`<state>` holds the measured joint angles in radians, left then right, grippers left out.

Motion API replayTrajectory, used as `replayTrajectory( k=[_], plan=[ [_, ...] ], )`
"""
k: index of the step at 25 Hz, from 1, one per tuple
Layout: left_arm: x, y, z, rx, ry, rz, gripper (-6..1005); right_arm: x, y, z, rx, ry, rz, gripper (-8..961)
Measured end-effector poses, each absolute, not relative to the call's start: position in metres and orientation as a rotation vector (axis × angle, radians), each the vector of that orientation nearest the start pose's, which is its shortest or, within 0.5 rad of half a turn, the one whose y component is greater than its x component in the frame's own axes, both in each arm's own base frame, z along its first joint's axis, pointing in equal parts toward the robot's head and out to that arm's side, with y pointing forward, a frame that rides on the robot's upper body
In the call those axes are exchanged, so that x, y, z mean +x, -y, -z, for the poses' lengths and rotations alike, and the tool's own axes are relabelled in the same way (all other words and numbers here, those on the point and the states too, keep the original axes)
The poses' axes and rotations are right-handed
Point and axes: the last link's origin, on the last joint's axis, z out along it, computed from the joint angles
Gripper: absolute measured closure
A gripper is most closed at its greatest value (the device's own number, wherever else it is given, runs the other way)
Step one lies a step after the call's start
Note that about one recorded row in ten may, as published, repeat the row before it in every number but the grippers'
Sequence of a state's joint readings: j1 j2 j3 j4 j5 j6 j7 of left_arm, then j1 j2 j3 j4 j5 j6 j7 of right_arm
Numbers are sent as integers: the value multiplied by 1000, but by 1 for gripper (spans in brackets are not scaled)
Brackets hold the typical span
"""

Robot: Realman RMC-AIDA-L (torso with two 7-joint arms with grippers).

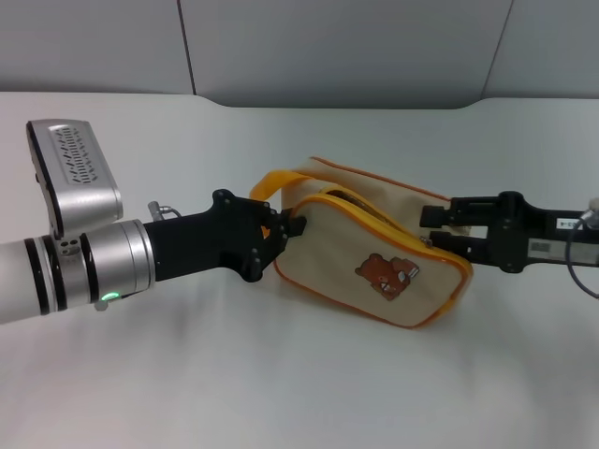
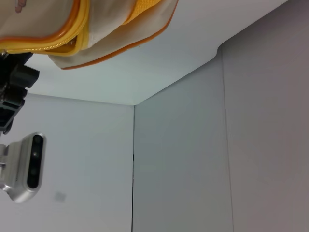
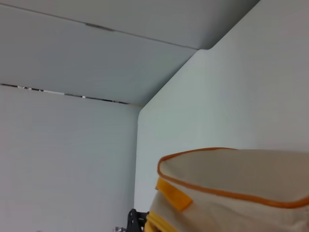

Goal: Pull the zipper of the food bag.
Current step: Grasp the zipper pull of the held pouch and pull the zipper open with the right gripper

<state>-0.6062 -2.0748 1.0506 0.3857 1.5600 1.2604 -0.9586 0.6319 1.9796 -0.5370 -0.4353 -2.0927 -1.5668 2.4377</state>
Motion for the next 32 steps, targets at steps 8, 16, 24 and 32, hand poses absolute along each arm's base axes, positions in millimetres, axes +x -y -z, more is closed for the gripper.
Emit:
replayTrajectory(
  k=[8, 16, 24, 32],
  plan=[
    [-236, -351, 59, -2657, 265, 703, 943, 261, -347, -6, -2155, -2249, -887, 479],
    [-237, -352, 58, -2652, 266, 702, 946, 263, -346, -5, -2152, -2227, -903, 515],
    [-240, -351, 58, -2644, 282, 699, 938, 271, -342, -6, -2149, -2178, -907, 810],
    [-241, -350, 57, -2644, 292, 704, 930, 273, -338, -9, -2156, -2146, -920, 955]
  ],
)
